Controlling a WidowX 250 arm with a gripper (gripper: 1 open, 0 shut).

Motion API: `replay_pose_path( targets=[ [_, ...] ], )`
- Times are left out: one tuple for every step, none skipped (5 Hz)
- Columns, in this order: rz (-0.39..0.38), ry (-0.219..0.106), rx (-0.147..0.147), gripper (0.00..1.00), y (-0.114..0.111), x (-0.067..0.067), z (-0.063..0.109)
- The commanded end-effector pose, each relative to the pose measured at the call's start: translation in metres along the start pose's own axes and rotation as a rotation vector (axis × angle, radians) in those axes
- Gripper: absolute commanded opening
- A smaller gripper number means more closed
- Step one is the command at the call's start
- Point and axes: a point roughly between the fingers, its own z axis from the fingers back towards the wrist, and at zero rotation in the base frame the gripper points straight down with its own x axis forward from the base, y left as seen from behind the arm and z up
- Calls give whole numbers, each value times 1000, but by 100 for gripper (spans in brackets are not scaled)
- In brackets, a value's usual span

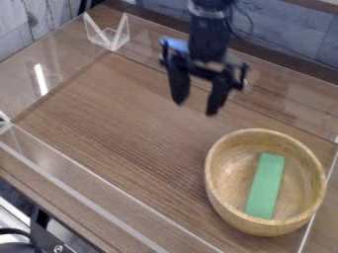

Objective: Move green stick from inside the wooden bowl to the table next to it

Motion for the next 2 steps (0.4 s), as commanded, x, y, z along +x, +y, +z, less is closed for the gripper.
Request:
replay_pose_path(
  targets=[
    [32, -57, -24, 100, -35, -13, 8],
    [73, -85, -41, 100, -71, -23, 5]
  ],
)
